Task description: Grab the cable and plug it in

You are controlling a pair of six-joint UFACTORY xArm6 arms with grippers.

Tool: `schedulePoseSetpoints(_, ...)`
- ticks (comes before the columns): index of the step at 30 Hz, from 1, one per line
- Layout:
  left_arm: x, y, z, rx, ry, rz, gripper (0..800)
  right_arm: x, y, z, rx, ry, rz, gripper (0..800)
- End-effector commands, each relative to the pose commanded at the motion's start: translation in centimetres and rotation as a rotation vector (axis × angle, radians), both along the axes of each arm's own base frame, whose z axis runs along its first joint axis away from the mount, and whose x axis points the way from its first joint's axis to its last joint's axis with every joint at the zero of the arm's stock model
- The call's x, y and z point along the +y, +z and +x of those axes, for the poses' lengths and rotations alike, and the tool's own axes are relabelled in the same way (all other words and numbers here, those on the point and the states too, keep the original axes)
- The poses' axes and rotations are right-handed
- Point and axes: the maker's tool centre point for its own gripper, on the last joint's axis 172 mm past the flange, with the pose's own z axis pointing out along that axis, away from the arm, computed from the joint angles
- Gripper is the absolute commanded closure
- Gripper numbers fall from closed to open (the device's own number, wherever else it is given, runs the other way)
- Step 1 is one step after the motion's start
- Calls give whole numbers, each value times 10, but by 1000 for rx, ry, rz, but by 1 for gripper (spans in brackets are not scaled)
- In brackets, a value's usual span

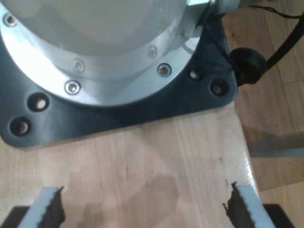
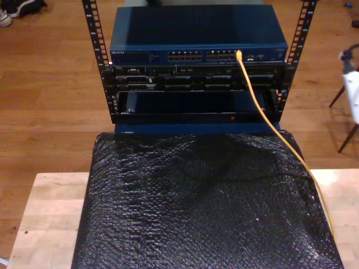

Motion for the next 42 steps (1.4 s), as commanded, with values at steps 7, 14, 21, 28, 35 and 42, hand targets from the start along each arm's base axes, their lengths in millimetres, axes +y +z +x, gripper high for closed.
schedulePoseSetpoints(7,0,0,0,0,0,0,0,-60,-15,-83,208,-79,2,2)
schedulePoseSetpoints(14,0,0,0,1,1,0,0,-98,-26,-171,401,-103,41,2)
schedulePoseSetpoints(21,1,0,0,0,0,2,0,-103,-34,-256,567,-83,121,1)
schedulePoseSetpoints(28,0,0,0,0,0,0,0,-100,-41,-321,635,-95,187,1)
schedulePoseSetpoints(35,1,0,0,0,0,2,0,-83,-55,-374,687,-57,246,1)
schedulePoseSetpoints(42,1,0,0,0,1,2,0,-60,-78,-419,721,-19,312,1)
